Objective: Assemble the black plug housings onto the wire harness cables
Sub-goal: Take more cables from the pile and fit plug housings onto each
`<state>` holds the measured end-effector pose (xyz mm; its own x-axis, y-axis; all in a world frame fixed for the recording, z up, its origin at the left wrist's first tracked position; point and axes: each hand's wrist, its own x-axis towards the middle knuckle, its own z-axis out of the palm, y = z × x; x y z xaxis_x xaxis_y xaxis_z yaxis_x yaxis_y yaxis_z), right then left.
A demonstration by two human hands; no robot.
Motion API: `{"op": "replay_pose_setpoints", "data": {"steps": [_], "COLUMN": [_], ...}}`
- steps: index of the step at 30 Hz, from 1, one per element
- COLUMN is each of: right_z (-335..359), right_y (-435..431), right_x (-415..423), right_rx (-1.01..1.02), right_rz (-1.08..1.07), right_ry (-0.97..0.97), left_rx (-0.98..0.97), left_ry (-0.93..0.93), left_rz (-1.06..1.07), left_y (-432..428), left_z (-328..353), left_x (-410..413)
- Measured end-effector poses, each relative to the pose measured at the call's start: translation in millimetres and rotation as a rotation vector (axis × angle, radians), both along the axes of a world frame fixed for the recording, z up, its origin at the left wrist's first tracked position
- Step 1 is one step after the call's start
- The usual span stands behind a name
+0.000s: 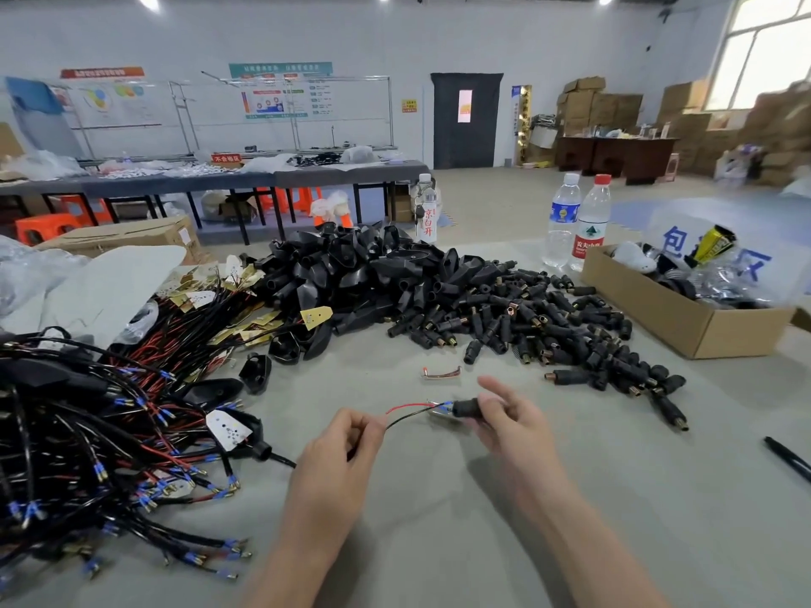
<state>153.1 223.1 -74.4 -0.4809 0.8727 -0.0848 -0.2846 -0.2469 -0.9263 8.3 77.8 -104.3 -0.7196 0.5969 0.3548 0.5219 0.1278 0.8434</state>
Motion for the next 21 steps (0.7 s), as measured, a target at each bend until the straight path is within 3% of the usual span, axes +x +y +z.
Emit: {"op": "replay_pose_setpoints", "data": {"steps": [4, 13, 21], "right_z": [-1, -2, -2], "right_y": [-6, 0, 2], "right_x": [-9, -12, -14], "right_rx": [-0.205, -0.260, -0.259], "right_rz": [0.082, 0.101, 0.116], "right_ry": [0.216, 0.275, 0.267], "left_rx": [0.031, 0.125, 0.202], "left_ry": [0.005, 0.072, -0.052], "left_rz": [0.027, 0.024, 0.010], "left_y": [-1, 1, 3], "left_z": [3, 12, 20], "left_x": [2, 8, 12]}}
